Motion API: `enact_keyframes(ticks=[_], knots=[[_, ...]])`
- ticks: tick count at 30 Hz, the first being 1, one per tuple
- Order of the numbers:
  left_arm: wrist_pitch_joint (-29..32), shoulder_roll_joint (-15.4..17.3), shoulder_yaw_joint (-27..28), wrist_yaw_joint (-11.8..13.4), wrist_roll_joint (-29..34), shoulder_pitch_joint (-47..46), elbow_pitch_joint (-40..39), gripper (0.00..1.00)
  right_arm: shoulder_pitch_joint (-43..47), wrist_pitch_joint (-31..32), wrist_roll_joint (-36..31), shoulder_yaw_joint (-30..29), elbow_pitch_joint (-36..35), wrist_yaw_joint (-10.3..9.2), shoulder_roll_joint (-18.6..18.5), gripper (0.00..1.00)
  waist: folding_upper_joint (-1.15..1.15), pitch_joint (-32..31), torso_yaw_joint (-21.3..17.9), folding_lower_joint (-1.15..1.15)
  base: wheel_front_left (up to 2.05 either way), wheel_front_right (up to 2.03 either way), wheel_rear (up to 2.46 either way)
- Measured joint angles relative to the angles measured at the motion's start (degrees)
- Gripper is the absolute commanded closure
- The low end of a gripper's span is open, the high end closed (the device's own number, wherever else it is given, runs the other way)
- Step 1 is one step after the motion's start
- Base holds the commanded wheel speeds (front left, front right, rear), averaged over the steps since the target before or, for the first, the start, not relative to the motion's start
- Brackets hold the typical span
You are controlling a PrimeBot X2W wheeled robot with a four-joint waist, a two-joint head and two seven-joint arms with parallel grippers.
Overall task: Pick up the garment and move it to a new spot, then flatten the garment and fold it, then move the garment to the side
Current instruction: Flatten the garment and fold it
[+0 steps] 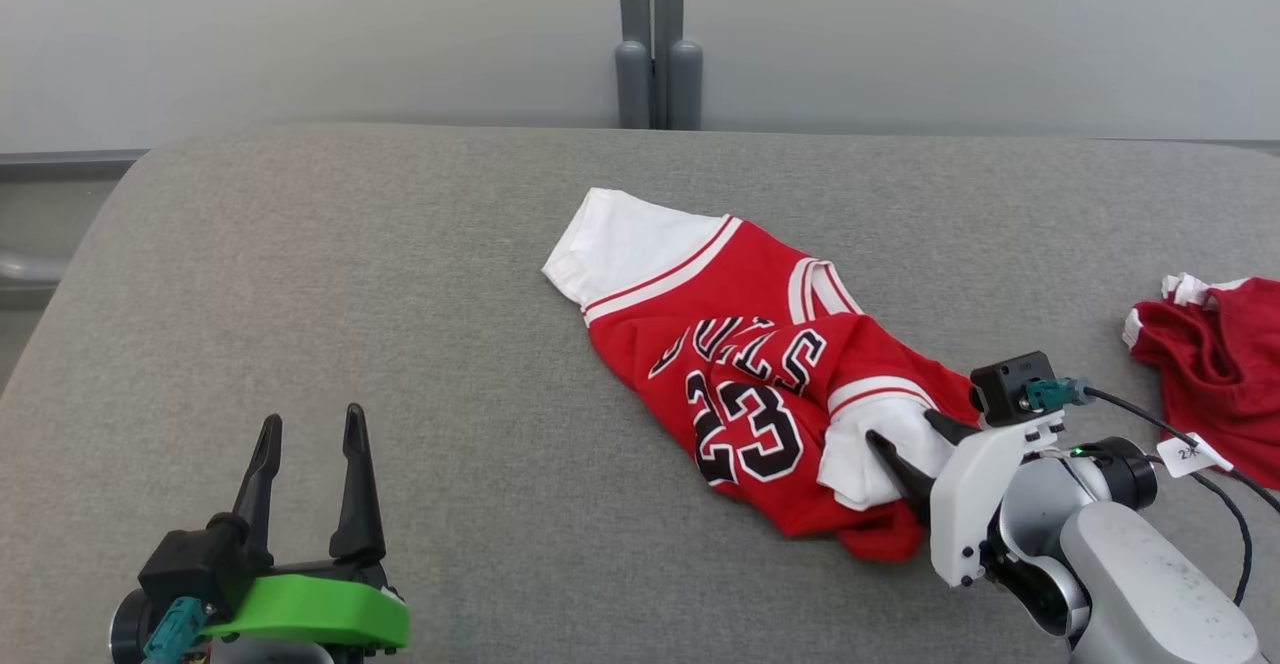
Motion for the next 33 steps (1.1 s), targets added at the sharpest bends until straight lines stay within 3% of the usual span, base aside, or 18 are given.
enact_keyframes(ticks=[6,7,8,9,14,23,29,33], knots=[[0.0,-0.7,0.4,-0.3,0.4,0.0,0.7,0.0,0.2,5.4,0.8,-0.3,-1.2,0.0,-0.5,0.04,0.0,-0.1,2.4,0.0,0.0,0.0,0.0],[0.0,-0.8,0.5,-0.5,0.4,0.0,0.8,0.0,0.6,5.9,0.8,-0.6,-1.9,0.0,-0.7,0.52,0.0,-0.2,2.7,0.0,0.0,0.0,0.0],[0.0,-0.8,0.6,-0.6,0.4,0.0,0.8,0.0,0.9,6.3,0.8,-0.8,-2.4,0.0,-0.8,0.64,0.0,-0.3,2.8,0.0,0.0,0.0,0.0],[0.0,-0.8,0.7,-0.7,0.5,0.0,0.9,0.0,1.4,6.7,0.5,-1.3,-3.1,0.0,-0.9,1.0,0.0,-0.4,2.8,0.0,0.0,0.0,0.0],[0.0,-1.1,1.2,-0.8,0.8,0.1,1.1,0.0,4.3,8.7,-0.7,-3.9,-6.9,0.0,-1.4,1.0,0.0,-0.6,2.4,0.0,0.0,0.0,0.0],[0.0,-1.4,1.3,-1.7,1.0,0.1,1.5,0.0,3.6,4.6,-2.0,-8.6,-12.6,0.0,-0.3,1.0,0.0,-0.3,0.7,0.0,0.0,0.0,0.0],[0.0,-1.6,0.3,-2.7,1.3,-1.6,1.9,0.0,0.5,3.9,-0.2,-12.9,-10.9,0.0,-1.2,1.0,0.0,1.5,0.0,0.0,0.0,0.0,0.0],[0.0,-1.7,-0.4,-3.4,1.4,-3.5,2.2,0.0,-4.4,2.3,2.3,-14.8,-7.6,0.0,-3.7,1.0,0.0,3.8,-0.1,0.0,0.0,0.0,0.0]])
